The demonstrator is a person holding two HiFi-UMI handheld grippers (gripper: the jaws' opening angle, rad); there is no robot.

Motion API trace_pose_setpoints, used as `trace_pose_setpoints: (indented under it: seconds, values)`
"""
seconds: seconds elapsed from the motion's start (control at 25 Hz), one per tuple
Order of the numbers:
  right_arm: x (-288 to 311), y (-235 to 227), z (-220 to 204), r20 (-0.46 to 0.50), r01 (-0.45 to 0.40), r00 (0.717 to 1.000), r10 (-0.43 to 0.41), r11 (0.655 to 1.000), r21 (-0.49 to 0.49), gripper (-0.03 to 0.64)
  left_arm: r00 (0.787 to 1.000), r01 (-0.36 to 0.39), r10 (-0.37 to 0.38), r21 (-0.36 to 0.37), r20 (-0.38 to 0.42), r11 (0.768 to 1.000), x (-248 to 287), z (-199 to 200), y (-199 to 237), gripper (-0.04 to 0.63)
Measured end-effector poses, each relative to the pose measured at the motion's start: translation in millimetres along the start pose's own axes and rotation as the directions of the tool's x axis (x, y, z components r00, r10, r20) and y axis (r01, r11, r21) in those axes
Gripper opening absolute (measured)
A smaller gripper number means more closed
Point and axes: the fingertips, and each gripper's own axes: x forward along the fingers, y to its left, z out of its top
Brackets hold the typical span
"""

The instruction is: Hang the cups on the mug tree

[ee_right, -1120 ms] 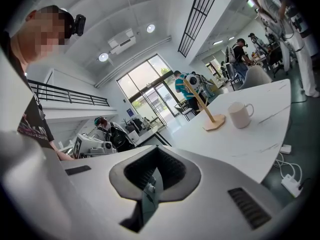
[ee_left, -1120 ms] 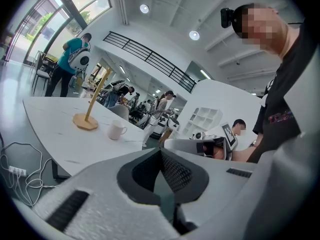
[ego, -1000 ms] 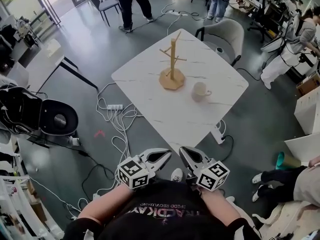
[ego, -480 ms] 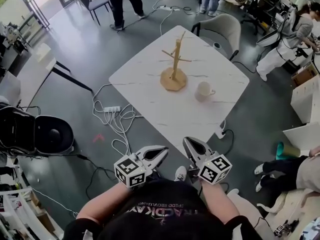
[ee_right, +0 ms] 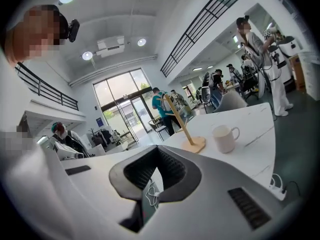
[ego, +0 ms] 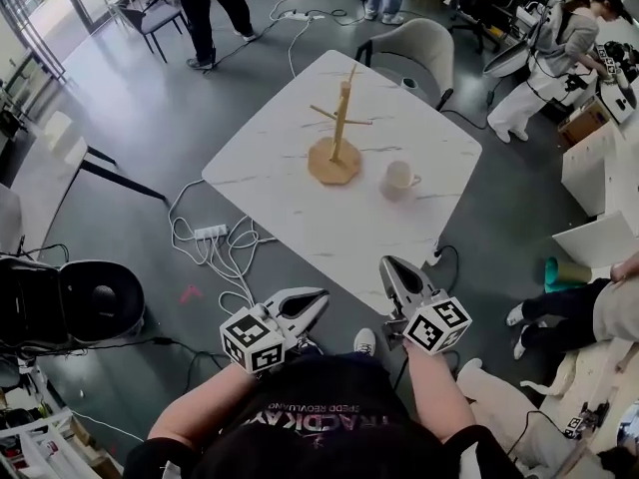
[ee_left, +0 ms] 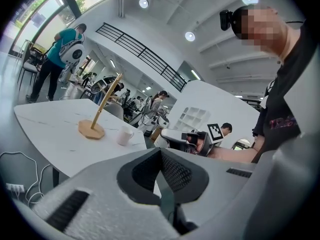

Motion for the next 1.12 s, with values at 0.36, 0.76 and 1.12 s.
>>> trace_pose_setpoints:
  seconds: [0.36,0.76,1.12]
  values:
    - [-2,-12,7,0.044,0.109,0.993,-0.109,0.994,-0.013,0.009,0.999,0.037,-0.038,-0.006,-0.017,0.999,-18,1,10,-0.003]
    - [1,-77,40,0.015,0.172,0.985,-0.172,0.978,-0.121,0.009,1.0,0.012,-0.012,-0.018,0.006,1.0,1,13,17,-0.003]
    - [23,-159,65,-0.038,0.179,0.982,-0.187,0.97,-0.166,0.009,0.999,-0.043,0.043,-0.008,0.023,0.999,50,33,28,-0.003]
